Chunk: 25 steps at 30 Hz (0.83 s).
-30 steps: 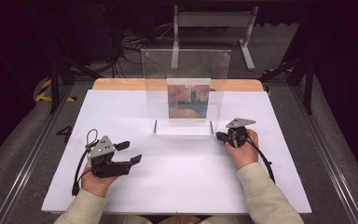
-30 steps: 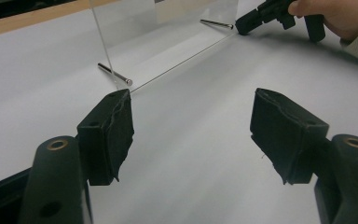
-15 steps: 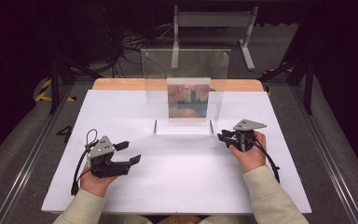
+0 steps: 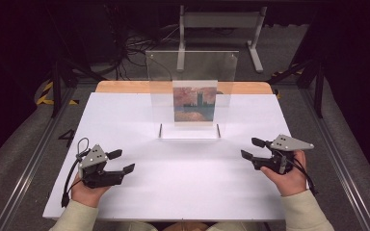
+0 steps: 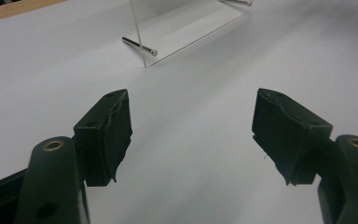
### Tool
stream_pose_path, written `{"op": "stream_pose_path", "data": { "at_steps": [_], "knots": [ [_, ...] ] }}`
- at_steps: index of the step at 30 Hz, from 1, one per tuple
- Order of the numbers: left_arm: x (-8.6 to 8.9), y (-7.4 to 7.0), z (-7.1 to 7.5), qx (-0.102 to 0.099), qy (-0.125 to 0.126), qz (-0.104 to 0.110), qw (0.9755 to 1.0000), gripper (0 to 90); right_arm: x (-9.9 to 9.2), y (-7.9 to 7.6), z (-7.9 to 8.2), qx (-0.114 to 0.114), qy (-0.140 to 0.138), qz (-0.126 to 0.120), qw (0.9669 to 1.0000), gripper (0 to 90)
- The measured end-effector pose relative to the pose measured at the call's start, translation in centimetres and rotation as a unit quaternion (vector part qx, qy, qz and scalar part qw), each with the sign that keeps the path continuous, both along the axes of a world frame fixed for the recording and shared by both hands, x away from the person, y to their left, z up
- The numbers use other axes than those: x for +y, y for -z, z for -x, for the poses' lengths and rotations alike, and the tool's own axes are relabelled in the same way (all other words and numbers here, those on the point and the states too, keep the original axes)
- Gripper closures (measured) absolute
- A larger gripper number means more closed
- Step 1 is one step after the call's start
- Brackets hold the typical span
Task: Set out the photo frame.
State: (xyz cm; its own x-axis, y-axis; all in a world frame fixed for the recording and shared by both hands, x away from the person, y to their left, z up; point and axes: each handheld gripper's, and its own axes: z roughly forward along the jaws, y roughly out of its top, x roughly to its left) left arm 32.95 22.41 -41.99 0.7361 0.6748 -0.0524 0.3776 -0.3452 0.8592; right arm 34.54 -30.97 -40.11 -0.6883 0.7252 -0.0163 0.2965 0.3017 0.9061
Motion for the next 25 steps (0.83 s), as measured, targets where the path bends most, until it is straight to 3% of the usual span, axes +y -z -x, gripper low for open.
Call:
{"op": "stream_pose_path", "data": {
  "at_steps": [14, 21, 25],
  "knots": [
    [0.9, 0.6, 0.9, 0.007, 0.001, 0.007, 1.0000, 27.1, -2.5, 1.3, 3.1, -0.042, 0.005, -0.008, 0.9991, 19.6],
    [1.5, 1.2, 0.6, 0.001, 0.000, 0.032, 0.9995, 26.5, -3.2, 3.2, 2.9, -0.030, 0.017, -0.010, 0.9994, 17.1],
    [1.7, 1.2, 0.6, -0.006, -0.002, 0.035, 0.9994, 26.4, -3.1, 3.6, 2.7, -0.021, 0.024, -0.015, 0.9994, 14.6]
  ]
}}
